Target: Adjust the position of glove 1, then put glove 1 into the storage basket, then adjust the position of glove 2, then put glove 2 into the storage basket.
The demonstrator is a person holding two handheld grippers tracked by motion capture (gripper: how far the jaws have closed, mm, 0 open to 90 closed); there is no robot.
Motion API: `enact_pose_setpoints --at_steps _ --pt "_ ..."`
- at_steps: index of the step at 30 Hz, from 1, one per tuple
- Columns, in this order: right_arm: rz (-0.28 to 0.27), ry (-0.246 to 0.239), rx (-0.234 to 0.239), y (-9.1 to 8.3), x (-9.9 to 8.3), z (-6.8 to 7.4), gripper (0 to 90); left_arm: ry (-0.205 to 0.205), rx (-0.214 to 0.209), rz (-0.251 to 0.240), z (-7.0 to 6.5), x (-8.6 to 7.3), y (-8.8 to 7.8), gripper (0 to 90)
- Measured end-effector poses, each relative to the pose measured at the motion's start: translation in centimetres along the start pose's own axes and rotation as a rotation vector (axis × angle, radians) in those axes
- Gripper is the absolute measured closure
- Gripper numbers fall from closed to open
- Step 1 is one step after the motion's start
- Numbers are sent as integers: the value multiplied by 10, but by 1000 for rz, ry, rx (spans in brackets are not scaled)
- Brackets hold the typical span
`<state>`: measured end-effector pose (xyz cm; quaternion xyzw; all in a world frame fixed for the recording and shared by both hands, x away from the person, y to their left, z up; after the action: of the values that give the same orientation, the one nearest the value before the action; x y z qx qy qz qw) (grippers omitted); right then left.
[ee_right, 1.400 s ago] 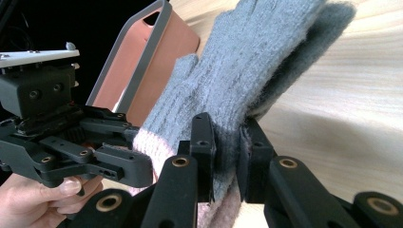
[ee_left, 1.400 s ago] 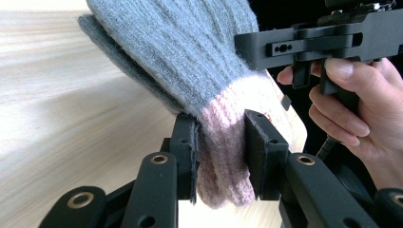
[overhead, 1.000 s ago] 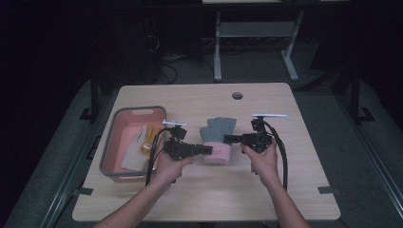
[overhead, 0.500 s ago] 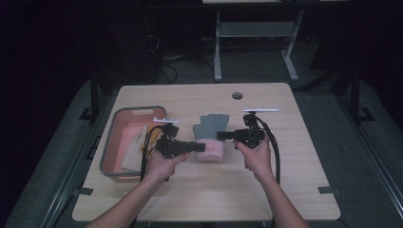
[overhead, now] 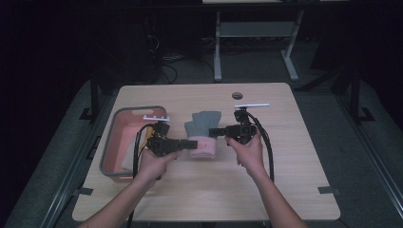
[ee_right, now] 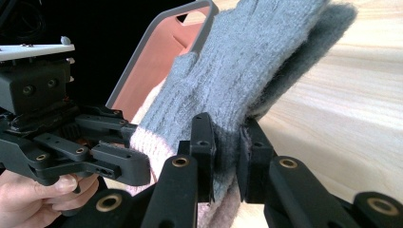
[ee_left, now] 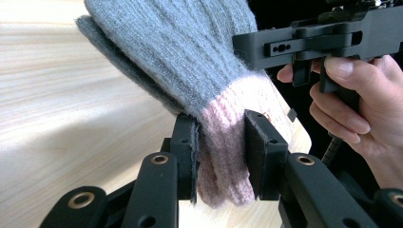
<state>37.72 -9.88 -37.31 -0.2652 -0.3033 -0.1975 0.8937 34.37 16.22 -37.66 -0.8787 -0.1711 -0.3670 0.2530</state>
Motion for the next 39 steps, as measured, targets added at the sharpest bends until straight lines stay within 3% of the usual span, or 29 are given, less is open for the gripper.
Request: enact_pose_setpoints --at_steps 39 --pt "49 -42 71 54 12 37 785 -15 57 -56 23 18 -54 676"
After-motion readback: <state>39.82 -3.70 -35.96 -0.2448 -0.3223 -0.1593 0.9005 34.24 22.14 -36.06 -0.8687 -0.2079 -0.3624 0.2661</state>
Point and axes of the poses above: each handheld gripper's, and its own axes: y roughly forward along the jaws, x roughly out of its top, z roughly to its left, the point moved 1 cm from there along y, roughly forward along the jaws, and after that the axes turned 15 degrees about -z, right-handed, at the moved point
